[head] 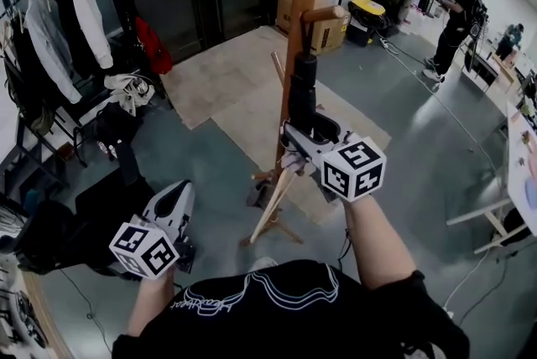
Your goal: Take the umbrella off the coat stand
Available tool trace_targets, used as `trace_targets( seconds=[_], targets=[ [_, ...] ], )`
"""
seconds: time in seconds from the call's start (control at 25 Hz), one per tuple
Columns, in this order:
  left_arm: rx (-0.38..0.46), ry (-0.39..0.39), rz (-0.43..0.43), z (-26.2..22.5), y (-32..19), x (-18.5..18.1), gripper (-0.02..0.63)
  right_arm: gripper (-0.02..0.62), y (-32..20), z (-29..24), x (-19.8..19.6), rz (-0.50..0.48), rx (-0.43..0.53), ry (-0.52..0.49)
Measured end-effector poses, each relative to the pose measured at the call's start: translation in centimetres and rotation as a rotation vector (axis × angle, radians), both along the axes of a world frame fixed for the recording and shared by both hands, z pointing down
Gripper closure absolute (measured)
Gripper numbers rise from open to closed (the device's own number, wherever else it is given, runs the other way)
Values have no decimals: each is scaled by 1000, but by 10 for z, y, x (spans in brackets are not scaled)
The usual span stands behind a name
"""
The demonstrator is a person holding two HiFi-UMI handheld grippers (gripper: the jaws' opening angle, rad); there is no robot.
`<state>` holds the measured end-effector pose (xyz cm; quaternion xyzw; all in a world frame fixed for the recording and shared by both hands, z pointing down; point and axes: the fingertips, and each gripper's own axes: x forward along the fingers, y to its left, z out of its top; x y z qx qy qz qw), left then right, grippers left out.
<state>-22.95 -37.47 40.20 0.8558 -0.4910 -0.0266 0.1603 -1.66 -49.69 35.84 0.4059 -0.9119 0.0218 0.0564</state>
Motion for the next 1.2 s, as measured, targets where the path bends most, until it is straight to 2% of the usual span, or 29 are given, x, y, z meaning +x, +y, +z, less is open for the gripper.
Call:
trace_targets(
  seconds=[0.52, 1.2],
  targets=[
    [16, 8, -14, -5, 6, -3, 601, 373, 4, -9, 6, 16, 3, -13],
    [43, 19, -4, -17, 18, 1, 601, 373, 32, -65, 21, 52, 122, -17]
  ],
)
